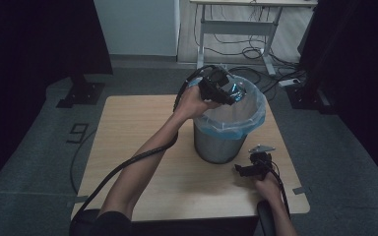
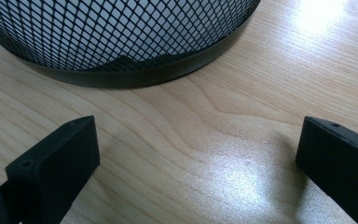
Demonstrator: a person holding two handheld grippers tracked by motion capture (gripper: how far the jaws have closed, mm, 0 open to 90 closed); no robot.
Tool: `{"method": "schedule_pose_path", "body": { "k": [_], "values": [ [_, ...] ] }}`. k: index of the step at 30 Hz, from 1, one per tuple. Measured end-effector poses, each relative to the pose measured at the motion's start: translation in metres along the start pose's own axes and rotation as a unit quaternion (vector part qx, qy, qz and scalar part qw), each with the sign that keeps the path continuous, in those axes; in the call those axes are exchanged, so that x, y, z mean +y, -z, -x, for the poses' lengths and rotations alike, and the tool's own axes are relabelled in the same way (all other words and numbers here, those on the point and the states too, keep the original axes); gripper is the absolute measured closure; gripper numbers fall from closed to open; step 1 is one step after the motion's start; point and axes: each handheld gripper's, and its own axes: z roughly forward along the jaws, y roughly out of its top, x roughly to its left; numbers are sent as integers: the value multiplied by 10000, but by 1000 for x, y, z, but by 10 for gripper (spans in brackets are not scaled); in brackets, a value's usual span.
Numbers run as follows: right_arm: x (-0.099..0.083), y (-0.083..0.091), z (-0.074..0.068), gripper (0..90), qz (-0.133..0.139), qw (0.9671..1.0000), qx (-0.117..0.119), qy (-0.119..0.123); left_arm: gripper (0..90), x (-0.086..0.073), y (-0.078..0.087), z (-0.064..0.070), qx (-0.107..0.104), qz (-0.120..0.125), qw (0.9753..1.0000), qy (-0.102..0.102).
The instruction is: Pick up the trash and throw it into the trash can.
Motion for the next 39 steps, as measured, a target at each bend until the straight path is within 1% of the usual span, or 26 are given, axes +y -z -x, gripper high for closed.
{"method": "schedule_pose_path", "body": {
  "k": [2,5,7,9,11,14,18,19,21,25,27,30,36,39],
  "values": [
    [0,0,0,0,0,10000,5,5,517,0,-1,0,70,-23,10000,0],
    [0,0,0,0,-1,10000,14,9,340,-2,4,-1,73,142,9999,57],
    [0,0,0,0,2,10000,14,5,256,-4,11,-4,25,296,9995,126],
    [0,0,-1,0,-1,10000,15,2,202,-7,18,-6,37,376,9991,194],
    [0,0,-1,0,-1,10000,16,3,137,-12,25,-8,99,372,9991,164],
    [0,0,-1,0,0,10000,17,3,116,-20,33,-10,80,429,9989,192],
    [0,0,-1,0,-1,10000,17,4,17,-31,42,-13,225,466,9985,200],
    [0,0,-1,0,-1,10000,17,4,2,-34,44,-13,248,484,9983,194],
    [0,0,-1,0,-1,10000,16,4,0,-40,48,-14,281,537,9980,172],
    [0,0,-1,0,-1,10000,16,5,0,-49,56,-16,248,709,9970,201],
    [0,0,-1,0,-1,10000,16,5,0,-53,60,-16,235,758,9967,168],
    [0,0,-1,0,-1,10000,16,6,0,-59,65,-17,237,760,9967,122],
    [0,0,-1,0,0,10000,16,5,0,-72,74,-18,312,805,9962,87],
    [0,0,-1,0,-3,10000,16,-1,0,-79,78,-19,336,865,9956,106]
  ]
}}
